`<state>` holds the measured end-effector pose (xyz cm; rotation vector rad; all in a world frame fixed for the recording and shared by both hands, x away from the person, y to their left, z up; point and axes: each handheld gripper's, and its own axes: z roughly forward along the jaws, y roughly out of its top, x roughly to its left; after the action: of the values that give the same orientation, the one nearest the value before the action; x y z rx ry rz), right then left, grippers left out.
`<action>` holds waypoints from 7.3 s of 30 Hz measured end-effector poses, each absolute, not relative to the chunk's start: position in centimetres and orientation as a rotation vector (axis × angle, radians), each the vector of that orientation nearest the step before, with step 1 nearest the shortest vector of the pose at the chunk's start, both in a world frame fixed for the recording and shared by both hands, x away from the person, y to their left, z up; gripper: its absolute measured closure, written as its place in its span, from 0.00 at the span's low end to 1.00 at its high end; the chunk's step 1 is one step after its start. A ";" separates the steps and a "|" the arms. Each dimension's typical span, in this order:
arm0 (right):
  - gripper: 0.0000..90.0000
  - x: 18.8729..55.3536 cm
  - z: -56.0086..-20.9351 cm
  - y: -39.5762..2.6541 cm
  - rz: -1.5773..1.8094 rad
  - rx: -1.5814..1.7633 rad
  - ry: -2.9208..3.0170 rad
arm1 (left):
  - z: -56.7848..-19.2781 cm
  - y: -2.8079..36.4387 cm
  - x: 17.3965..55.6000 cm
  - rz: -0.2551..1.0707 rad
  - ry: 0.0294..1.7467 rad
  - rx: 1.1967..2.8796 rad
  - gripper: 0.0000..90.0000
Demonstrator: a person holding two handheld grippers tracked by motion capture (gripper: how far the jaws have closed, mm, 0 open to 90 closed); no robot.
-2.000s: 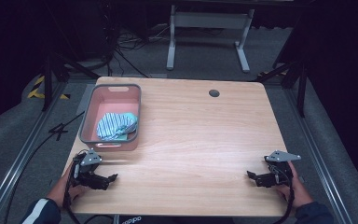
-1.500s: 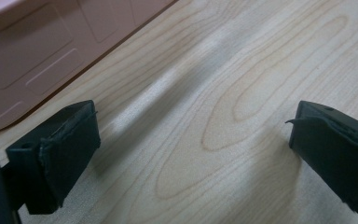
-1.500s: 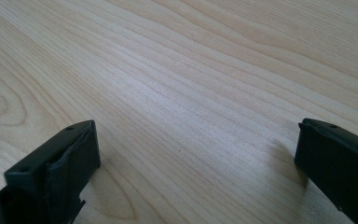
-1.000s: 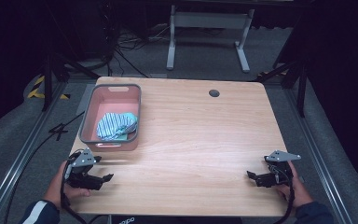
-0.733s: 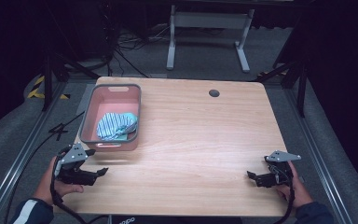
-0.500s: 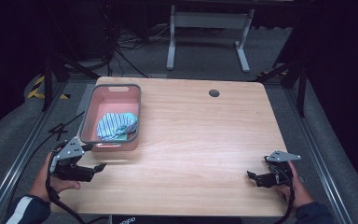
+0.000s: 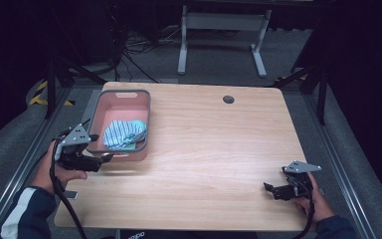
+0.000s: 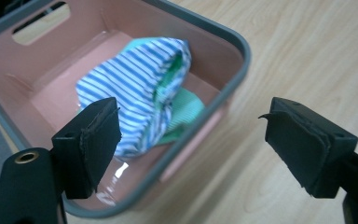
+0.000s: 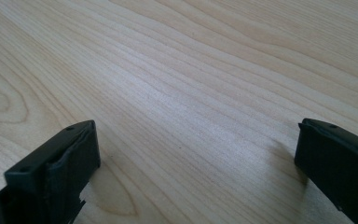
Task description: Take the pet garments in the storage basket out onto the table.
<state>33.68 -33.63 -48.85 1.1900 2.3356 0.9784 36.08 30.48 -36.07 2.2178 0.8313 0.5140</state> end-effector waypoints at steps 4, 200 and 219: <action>0.00 33.7 -48.8 -33.6 0.979 1.190 2.336 | -35.8 30.0 38.4 0.514 0.874 2.218 0.20; 0.00 33.6 -48.8 -33.7 0.980 1.194 2.334 | -42.0 2.9 43.9 0.236 0.492 2.530 0.81; 0.00 33.6 -48.8 -33.7 0.981 1.194 2.334 | -44.6 0.6 43.4 0.170 0.491 2.582 0.55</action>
<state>33.56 -33.67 -48.83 1.1944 2.3339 0.9813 43.43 0.63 -44.60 2.5823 0.4911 0.1700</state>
